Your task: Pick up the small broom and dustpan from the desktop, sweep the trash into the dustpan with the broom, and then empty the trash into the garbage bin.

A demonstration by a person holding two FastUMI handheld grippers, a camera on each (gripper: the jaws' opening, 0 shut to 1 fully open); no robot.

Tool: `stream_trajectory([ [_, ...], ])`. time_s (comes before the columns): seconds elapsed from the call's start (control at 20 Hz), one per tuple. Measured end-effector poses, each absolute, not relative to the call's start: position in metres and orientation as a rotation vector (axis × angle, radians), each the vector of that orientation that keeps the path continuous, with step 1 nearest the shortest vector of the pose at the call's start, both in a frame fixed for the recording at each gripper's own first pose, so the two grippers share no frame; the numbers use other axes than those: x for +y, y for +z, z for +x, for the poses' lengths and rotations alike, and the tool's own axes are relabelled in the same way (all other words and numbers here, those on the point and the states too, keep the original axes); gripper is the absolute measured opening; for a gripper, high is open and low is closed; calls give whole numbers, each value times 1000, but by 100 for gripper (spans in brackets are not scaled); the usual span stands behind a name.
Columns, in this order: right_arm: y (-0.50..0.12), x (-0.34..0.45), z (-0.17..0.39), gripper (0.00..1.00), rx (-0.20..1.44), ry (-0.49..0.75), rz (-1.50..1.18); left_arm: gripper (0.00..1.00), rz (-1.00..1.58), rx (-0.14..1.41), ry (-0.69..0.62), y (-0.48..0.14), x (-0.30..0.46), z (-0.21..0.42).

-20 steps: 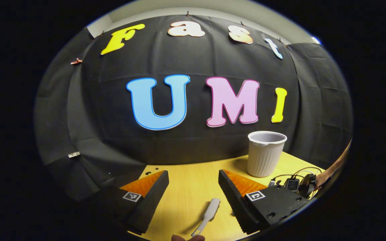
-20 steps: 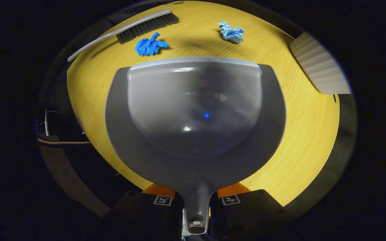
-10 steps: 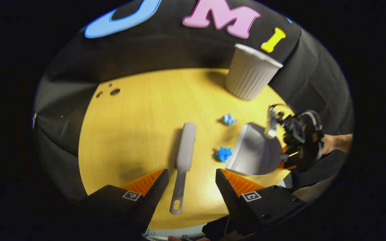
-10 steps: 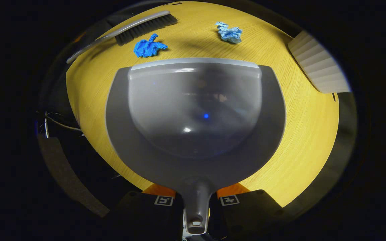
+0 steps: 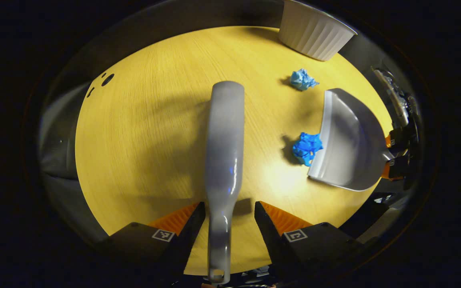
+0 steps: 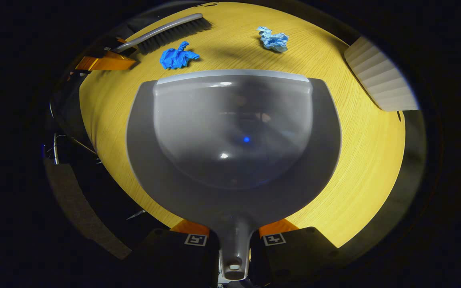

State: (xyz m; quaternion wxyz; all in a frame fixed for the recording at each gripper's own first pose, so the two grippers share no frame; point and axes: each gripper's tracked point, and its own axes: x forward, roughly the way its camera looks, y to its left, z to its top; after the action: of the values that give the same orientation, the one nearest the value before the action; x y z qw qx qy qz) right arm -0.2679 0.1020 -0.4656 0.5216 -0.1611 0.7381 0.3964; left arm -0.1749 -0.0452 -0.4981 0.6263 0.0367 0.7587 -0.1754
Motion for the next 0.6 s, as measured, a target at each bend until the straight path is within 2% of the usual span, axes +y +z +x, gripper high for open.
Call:
stream_trajectory([
  [0.3,-466,102,-268,36,1791,932,-378,82,112,1783,-431,-502,-48,-181],
  [0.45,-466,103,-268,36,1776,948,-379,75,128,1756,-465,-497,-50,-179],
  [0.5,-465,102,-267,36,1773,951,-378,58,137,1740,-483,-501,-52,-178],
  [0.6,-465,103,-267,36,1769,957,-373,36,132,1713,-487,-499,-55,-176],
])
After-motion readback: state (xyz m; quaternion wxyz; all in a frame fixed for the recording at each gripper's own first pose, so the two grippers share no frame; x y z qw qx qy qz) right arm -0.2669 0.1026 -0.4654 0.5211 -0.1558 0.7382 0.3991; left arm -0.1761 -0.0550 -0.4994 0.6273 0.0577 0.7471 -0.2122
